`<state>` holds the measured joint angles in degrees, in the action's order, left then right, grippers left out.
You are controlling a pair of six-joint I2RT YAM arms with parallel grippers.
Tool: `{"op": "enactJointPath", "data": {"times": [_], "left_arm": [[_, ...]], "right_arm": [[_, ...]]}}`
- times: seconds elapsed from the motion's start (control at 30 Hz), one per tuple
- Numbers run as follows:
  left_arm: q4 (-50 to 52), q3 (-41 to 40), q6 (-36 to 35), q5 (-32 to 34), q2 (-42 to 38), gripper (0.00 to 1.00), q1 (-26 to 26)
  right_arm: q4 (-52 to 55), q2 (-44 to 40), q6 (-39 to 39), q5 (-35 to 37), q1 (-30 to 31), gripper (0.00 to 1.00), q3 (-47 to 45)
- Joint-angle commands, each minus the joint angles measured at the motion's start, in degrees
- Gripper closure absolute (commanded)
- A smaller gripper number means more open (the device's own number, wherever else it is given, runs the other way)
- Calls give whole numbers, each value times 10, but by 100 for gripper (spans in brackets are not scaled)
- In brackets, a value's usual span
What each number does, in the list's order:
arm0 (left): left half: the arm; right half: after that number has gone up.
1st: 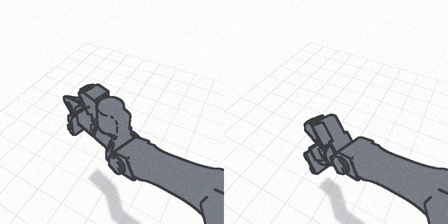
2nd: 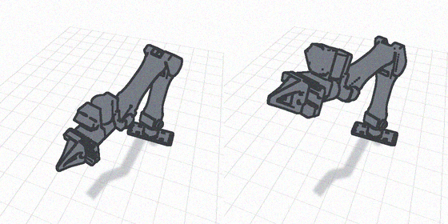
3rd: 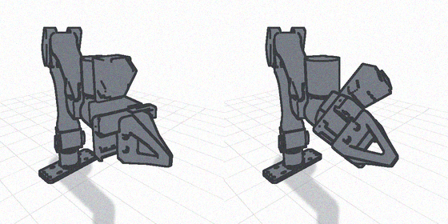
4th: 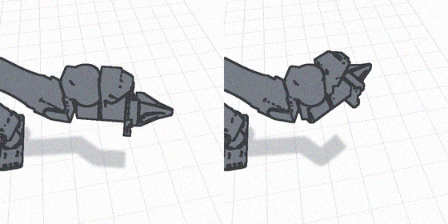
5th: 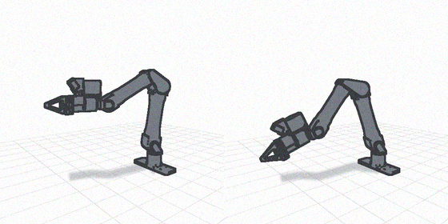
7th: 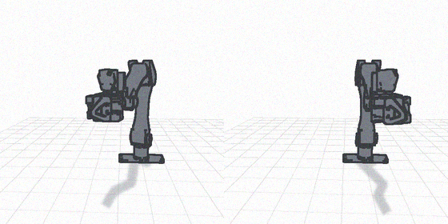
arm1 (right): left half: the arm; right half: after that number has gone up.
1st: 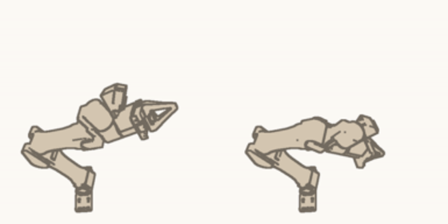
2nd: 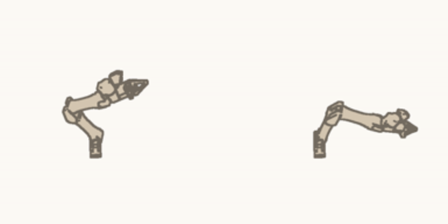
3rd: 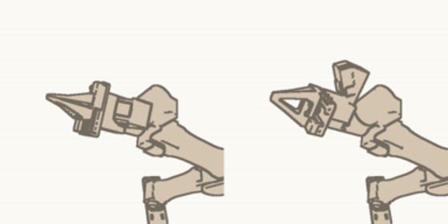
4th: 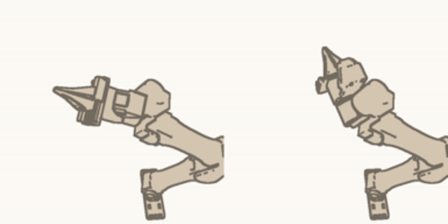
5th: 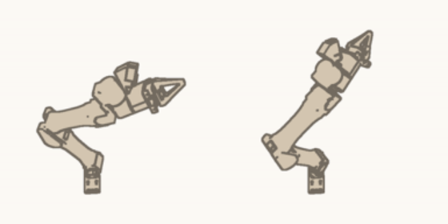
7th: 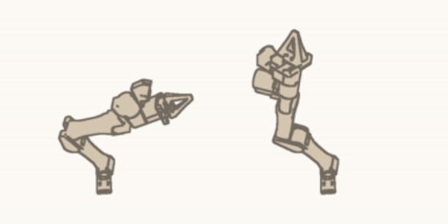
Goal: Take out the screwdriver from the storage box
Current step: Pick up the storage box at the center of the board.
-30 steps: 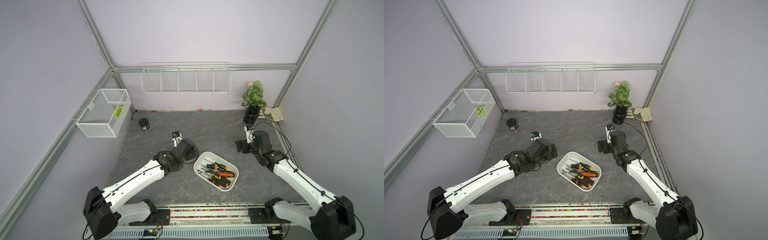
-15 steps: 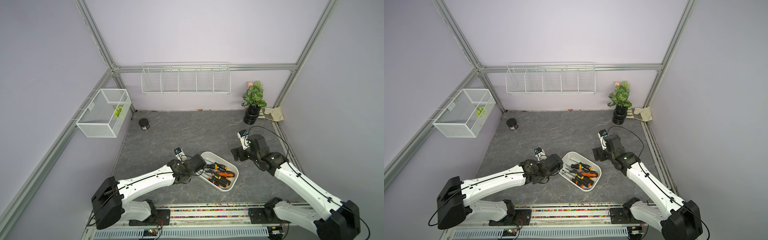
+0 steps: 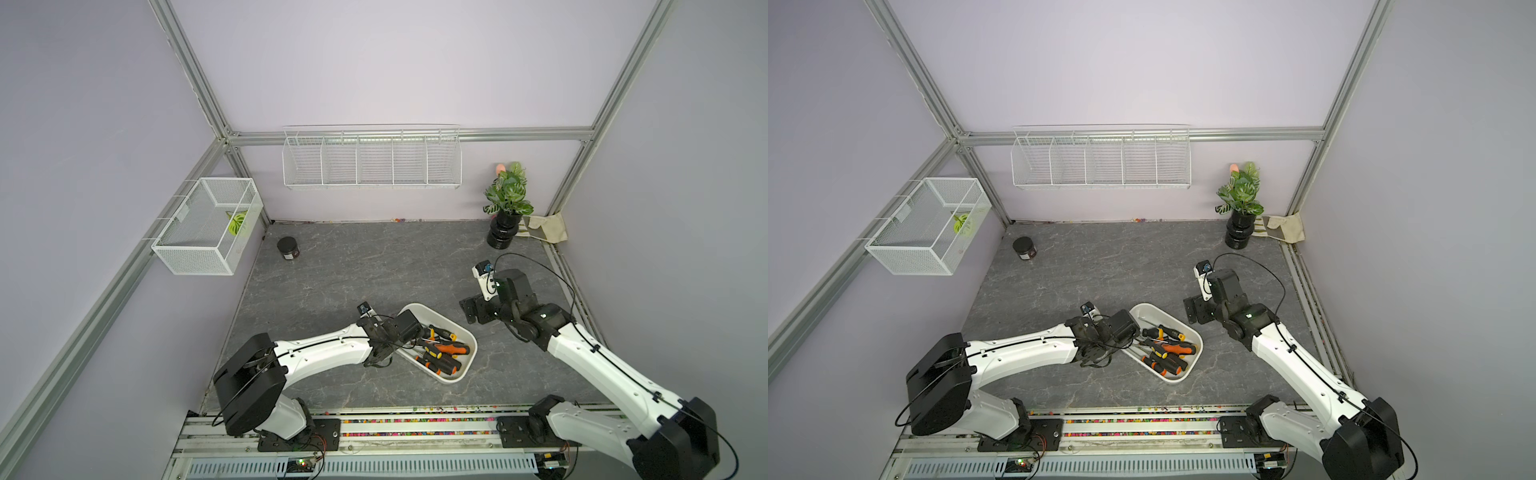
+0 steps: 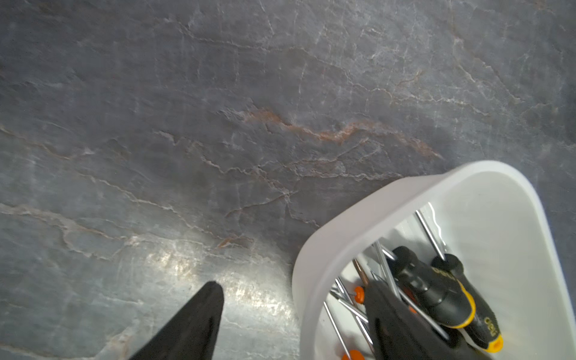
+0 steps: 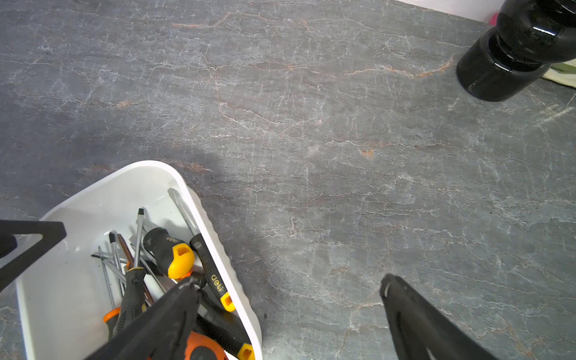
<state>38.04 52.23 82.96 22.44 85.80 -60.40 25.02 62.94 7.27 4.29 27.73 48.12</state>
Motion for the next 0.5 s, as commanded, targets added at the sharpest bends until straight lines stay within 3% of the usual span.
{"op": "enactJointPath", "data": {"times": [0.0, 0.27, 0.47], "left_arm": [[-3, 14, 8, -11, 13, 27, -2], [-15, 12, 2, -11, 20, 63, -1], [-26, 8, -10, -6, 13, 81, 9]], "right_arm": [[-9, 4, 6, 10, 3, 4, -8], [-11, 7, 8, 19, 2, 5, -10], [0, -1, 5, 22, 3, 5, -5]]}}
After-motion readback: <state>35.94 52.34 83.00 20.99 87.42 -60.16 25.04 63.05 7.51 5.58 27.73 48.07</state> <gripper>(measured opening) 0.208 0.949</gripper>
